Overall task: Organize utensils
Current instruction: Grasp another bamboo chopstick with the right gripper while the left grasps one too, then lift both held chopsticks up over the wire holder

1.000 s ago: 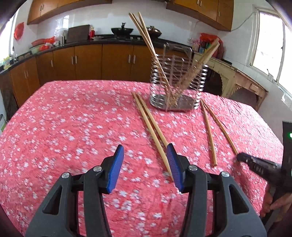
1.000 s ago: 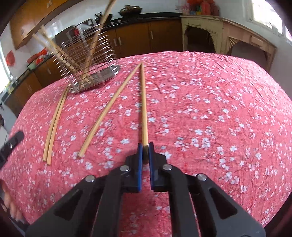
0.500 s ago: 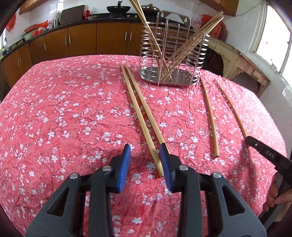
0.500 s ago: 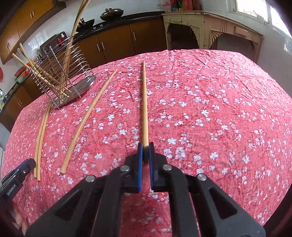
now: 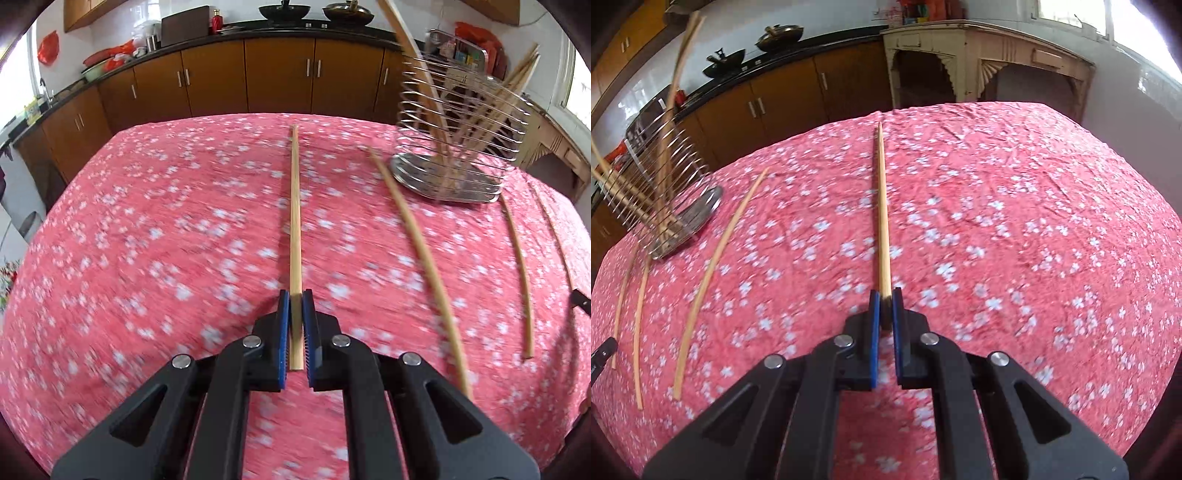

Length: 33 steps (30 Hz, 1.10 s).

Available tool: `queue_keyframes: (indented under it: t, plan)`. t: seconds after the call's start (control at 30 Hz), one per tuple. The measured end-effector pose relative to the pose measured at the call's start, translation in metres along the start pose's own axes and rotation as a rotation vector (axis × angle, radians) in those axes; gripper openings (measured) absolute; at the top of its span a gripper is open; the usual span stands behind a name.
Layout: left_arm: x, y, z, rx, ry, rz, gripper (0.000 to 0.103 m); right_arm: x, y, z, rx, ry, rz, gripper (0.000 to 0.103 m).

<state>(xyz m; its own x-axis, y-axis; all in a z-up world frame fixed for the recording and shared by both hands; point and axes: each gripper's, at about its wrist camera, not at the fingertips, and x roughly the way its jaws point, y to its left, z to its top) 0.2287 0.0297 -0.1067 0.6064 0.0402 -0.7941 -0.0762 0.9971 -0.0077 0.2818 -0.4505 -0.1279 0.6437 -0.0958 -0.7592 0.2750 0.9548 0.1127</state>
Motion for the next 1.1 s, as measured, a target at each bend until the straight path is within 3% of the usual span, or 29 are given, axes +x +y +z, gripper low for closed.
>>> queue_keyframes:
  t: [0.4, 0.9, 1.0, 1.1]
  plan:
    - [0.001, 0.007, 0.0, 0.002, -0.037, -0.041, 0.011, 0.001, -0.001, -0.002, 0.003, -0.018, -0.01, 0.008]
    - [-0.015, 0.0, -0.017, 0.047, -0.033, -0.012, 0.015, -0.006, 0.005, -0.012, -0.026, -0.015, -0.028, 0.008]
    - [-0.017, 0.001, -0.018, 0.05, -0.033, -0.01, 0.015, -0.007, 0.005, -0.013, -0.031, -0.013, -0.026, 0.008]
    - [-0.018, 0.001, -0.02, 0.06, -0.033, -0.011, 0.008, -0.009, 0.002, -0.012, -0.022, -0.007, -0.015, 0.007]
